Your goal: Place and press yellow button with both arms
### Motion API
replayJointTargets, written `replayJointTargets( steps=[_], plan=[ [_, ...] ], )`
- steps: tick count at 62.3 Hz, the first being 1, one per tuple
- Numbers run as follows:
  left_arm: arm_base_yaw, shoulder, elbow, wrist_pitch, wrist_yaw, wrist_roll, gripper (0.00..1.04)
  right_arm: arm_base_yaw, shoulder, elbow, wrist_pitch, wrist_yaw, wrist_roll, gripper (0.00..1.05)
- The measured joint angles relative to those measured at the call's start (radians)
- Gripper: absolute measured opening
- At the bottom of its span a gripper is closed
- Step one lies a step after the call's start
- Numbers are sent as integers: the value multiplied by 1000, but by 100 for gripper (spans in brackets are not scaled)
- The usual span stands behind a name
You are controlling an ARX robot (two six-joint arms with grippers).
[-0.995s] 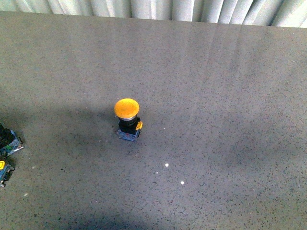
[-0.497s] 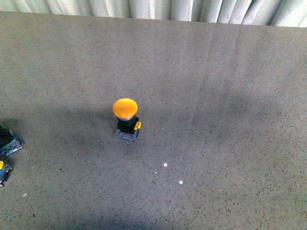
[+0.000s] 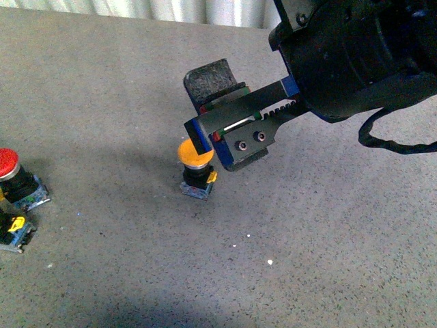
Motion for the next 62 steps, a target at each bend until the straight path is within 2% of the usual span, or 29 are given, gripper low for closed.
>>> replayJointTargets(
  steps=[22, 36, 44, 62],
  plan=[
    [0, -113, 0, -113, 0, 0, 1, 36, 127, 108, -22, -36, 68, 1],
    [0, -160, 0, -159, 0, 0, 1, 39, 181, 133, -39, -67, 113, 1],
    [0, -297, 0, -326, 0, 0, 1, 42, 193, 147, -40, -80, 132, 1],
    [1, -319, 0, -336, 0, 0, 1, 44, 217, 161, -48, -91, 163, 1]
  ],
)
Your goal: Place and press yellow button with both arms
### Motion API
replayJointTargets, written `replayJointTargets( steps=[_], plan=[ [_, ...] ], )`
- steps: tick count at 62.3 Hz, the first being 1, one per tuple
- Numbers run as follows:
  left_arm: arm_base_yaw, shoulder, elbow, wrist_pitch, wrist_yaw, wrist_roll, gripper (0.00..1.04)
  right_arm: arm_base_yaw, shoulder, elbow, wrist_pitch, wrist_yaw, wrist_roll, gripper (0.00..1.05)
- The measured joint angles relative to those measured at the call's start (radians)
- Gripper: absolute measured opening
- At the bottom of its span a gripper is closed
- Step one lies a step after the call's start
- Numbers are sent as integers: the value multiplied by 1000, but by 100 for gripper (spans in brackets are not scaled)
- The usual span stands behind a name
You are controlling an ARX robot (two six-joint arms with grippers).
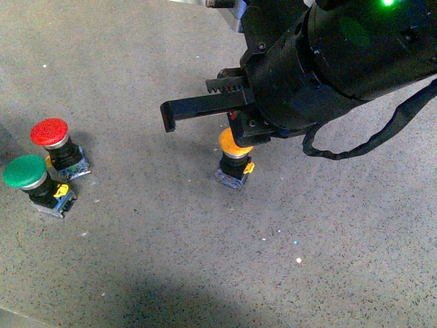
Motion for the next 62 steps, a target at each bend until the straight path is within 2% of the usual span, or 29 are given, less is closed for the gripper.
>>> replayJointTargets(
  steps=[40, 62],
  plan=[
    [0, 0, 0, 0, 0, 0, 1, -3, 53, 24, -33, -37, 62, 1],
    [0, 0, 0, 0, 0, 0, 1, -34, 28, 15, 36, -76, 136, 1]
  ],
)
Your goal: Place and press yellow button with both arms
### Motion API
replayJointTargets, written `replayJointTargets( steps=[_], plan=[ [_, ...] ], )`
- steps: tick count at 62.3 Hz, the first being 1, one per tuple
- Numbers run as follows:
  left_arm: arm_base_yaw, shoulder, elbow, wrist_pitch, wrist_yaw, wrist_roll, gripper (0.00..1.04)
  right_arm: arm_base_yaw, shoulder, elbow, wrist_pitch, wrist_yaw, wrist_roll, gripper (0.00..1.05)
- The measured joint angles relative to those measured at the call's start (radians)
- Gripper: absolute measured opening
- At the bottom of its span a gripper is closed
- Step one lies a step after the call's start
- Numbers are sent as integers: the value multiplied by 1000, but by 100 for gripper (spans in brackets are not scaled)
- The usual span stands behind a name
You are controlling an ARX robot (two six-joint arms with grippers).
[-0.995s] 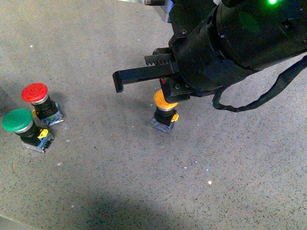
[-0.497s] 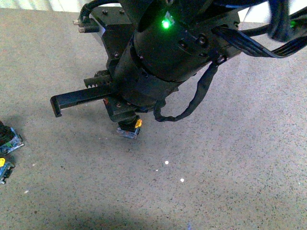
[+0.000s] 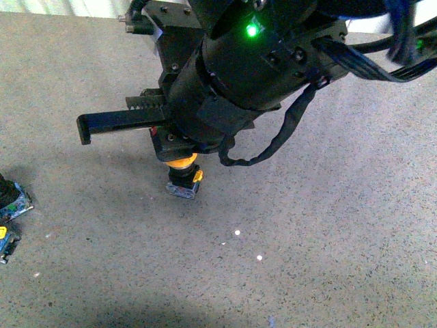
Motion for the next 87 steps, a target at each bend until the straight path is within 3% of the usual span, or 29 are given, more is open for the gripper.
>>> replayJointTargets(
  steps=[18, 29, 30, 36, 39, 42, 49, 87],
  plan=[
    [0, 0, 0, 0, 0, 0, 1, -83, -183, -11, 78, -11, 63, 2],
    [0, 0, 0, 0, 0, 0, 1, -161, -327, -119, 154, 60, 40, 33],
    [0, 0, 0, 0, 0, 0, 1, -164, -342, -141, 177, 93, 25, 34],
    [0, 0, 0, 0, 0, 0, 1, -185, -424, -357, 616, 375, -135, 18],
    [0, 0, 0, 0, 0, 0, 1, -206, -467, -461, 785, 416, -183, 9],
    [0, 0, 0, 0, 0, 0, 1, -232, -512, -546, 895, 410, -217, 1],
    [0, 0, 0, 0, 0, 0, 1, -283, -610, -692, 975, 363, -244, 1],
    [0, 0, 0, 0, 0, 0, 1, -449, -1004, -1049, 916, 201, -264, 1]
  ],
)
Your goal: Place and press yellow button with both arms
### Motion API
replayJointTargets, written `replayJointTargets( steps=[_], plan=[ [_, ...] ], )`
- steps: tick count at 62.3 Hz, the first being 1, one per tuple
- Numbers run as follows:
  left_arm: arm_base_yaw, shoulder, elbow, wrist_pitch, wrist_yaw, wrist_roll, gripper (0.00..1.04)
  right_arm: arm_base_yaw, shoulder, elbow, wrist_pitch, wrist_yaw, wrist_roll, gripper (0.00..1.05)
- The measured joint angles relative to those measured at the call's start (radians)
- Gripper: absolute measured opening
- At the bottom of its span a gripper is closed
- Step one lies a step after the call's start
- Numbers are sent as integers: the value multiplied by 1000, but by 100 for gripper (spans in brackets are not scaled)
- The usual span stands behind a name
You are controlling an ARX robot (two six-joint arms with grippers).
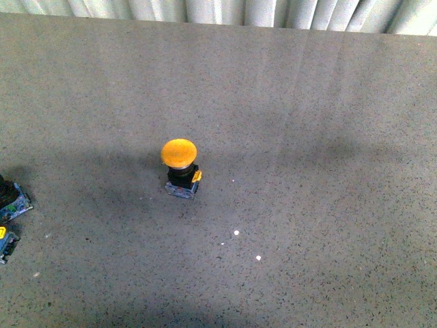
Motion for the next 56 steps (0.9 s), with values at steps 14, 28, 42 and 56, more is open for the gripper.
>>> replayJointTargets(
  steps=[14, 28, 42, 56],
  plan=[
    [0, 0, 0, 0, 0, 0, 1, -96, -151, -64, -87, -90, 0, 1],
    [0, 0, 0, 0, 0, 0, 1, -99, -285, -108, -165, -97, 0, 1],
    [0, 0, 0, 0, 0, 0, 1, -99, -435, -109, -303, -97, 0, 1],
    [0, 0, 0, 0, 0, 0, 1, -99, -560, -109, -421, -97, 0, 1]
  ],
)
